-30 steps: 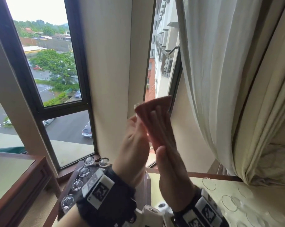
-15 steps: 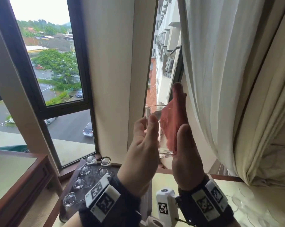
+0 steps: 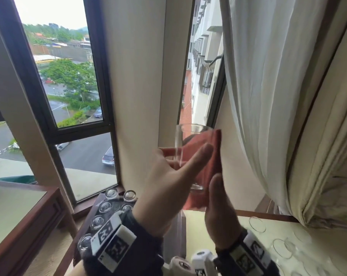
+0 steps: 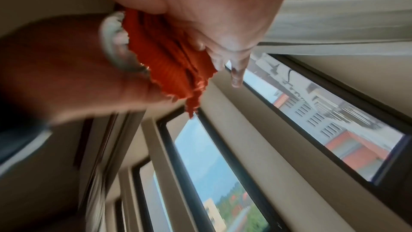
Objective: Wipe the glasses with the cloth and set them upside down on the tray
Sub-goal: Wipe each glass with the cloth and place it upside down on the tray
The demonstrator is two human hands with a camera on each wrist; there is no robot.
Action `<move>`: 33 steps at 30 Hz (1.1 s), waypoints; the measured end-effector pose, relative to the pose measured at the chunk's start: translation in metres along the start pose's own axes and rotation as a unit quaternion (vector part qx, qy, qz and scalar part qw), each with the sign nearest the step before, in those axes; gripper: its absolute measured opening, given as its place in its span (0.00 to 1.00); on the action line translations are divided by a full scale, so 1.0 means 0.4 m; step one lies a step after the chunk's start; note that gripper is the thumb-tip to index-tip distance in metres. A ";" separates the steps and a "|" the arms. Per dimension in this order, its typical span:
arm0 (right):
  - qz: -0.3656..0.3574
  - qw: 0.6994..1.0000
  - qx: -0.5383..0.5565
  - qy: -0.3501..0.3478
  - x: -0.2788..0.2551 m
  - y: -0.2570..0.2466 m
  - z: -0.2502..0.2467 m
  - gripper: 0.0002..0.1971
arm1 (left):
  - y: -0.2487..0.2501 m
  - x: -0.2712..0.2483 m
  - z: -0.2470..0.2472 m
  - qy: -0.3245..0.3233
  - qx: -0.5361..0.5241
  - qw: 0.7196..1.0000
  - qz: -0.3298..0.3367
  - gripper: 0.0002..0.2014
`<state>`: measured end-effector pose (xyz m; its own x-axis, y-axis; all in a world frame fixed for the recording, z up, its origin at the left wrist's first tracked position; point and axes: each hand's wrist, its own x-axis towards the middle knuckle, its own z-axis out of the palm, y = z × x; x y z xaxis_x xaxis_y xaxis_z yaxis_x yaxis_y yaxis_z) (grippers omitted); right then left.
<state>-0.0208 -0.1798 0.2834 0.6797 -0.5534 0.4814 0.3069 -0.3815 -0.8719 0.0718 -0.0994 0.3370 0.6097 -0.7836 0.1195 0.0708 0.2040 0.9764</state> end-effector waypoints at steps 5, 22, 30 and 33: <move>-0.025 0.993 -0.012 0.119 0.074 -0.094 -0.047 0.26 | -0.026 -0.017 0.025 -0.058 -0.009 0.998 0.003 0.26; 0.079 0.994 0.018 0.067 0.078 0.004 -0.014 0.44 | -0.007 0.024 0.008 -0.045 0.013 0.993 0.107 0.23; -0.181 0.976 -0.121 -0.010 0.074 -0.040 0.038 0.29 | -0.018 0.088 -0.008 0.006 0.017 0.998 0.066 0.18; -0.164 0.984 -0.069 -0.016 0.040 0.008 0.057 0.29 | -0.005 0.106 -0.042 0.036 -0.044 0.997 0.045 0.23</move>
<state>0.0063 -0.1729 0.2862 0.5802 -0.3619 0.7297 0.4214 -0.6333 -0.6491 0.1107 -0.1235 0.3370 0.6712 -0.7164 0.1903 0.0793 0.3247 0.9425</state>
